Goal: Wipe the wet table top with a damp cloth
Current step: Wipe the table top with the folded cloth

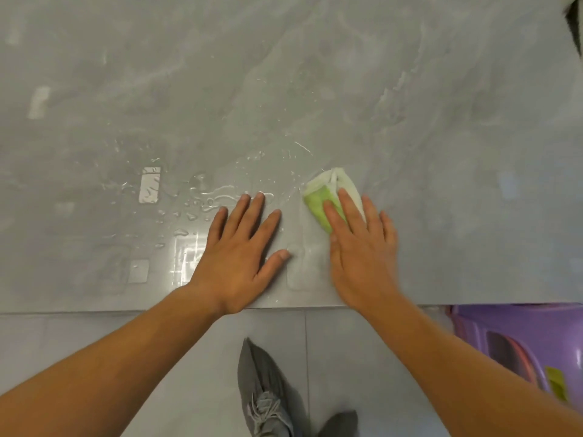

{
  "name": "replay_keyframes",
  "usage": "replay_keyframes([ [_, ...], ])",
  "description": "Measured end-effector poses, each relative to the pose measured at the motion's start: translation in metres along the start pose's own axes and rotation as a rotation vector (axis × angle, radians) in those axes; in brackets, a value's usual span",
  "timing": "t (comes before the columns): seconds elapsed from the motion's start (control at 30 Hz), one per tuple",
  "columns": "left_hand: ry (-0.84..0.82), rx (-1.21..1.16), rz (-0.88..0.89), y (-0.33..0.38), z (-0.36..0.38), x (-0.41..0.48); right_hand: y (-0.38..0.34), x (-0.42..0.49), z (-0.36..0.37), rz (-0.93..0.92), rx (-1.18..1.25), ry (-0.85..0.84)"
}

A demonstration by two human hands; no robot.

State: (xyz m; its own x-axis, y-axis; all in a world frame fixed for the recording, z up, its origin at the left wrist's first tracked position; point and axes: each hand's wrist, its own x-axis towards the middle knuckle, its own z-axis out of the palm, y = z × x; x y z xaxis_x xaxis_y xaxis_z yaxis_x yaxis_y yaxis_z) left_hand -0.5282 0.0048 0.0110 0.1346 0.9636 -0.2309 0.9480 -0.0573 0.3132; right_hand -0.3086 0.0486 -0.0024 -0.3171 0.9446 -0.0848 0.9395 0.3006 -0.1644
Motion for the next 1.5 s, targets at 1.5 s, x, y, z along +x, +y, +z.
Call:
replay_keyframes([
  [1.5,0.072,0.004,-0.117,-0.075,-0.082,0.141,-0.011,0.180,-0.012,-0.020,-0.007,0.002],
])
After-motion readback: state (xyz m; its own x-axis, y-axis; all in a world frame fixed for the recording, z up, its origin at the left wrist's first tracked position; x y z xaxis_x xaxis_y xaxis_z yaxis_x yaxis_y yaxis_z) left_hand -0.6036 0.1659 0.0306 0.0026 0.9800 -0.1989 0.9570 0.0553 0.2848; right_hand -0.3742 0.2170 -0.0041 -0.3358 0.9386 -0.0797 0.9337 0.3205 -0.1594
